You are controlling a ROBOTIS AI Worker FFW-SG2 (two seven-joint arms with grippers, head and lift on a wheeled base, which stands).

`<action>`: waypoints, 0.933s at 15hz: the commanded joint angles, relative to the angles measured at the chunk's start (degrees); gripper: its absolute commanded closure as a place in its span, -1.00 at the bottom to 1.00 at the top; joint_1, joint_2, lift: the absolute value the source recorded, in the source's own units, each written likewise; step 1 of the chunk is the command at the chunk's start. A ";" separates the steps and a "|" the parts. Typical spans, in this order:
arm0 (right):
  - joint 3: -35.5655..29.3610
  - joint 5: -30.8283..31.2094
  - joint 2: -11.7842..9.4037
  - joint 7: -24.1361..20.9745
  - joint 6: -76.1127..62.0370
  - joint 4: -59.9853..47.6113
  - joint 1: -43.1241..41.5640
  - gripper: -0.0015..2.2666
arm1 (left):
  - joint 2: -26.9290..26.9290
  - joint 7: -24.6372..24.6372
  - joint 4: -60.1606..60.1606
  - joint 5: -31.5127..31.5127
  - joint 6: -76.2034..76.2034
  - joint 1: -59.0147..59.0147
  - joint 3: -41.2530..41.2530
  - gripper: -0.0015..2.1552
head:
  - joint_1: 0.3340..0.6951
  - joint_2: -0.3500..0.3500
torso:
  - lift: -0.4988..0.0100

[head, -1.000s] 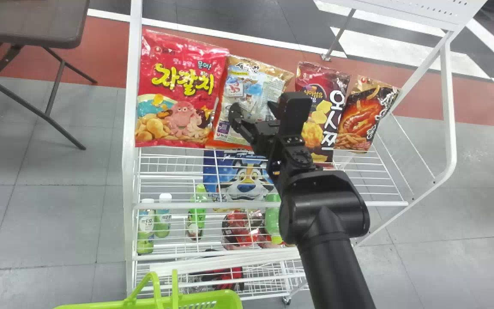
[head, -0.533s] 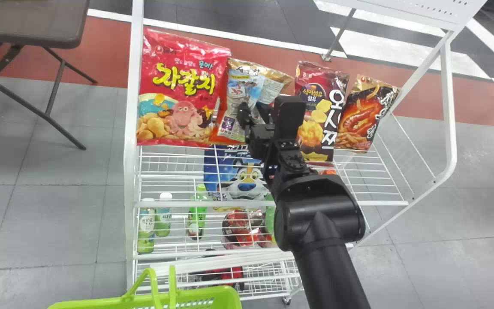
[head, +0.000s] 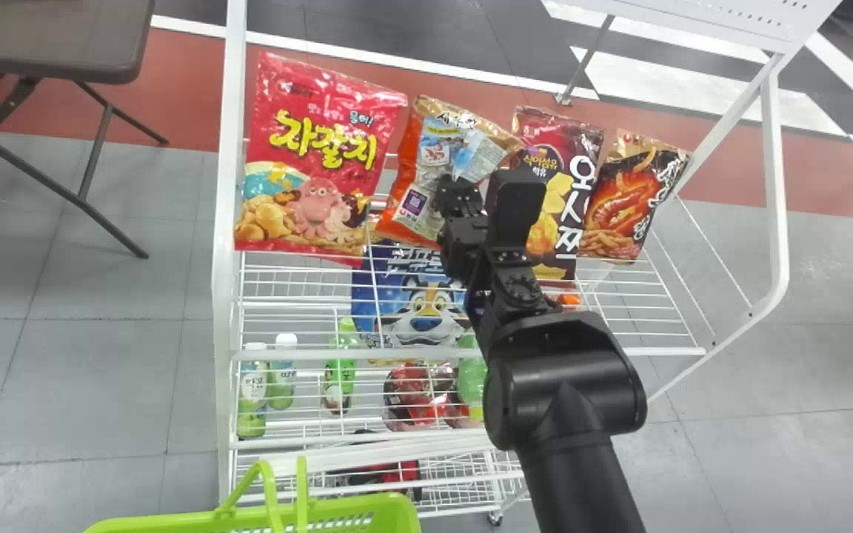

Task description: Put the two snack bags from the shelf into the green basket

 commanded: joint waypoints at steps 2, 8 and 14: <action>-0.64 -1.64 -0.53 0.09 2.45 -9.83 5.32 0.76 | 0.01 -0.04 -0.11 -0.02 0.00 0.09 -0.29 0.99 | 1.00 -1.00 | 0.93; -4.06 -9.47 -1.93 2.90 21.97 -33.74 18.24 0.75 | 0.01 0.05 -1.16 -0.19 0.17 0.09 -0.82 0.99 | 1.00 -1.00 | 0.93; -12.33 -16.59 -2.02 11.42 47.81 -53.07 29.49 0.75 | 0.01 0.23 -1.60 -0.46 0.17 0.09 -1.17 0.99 | 1.00 -1.00 | 0.93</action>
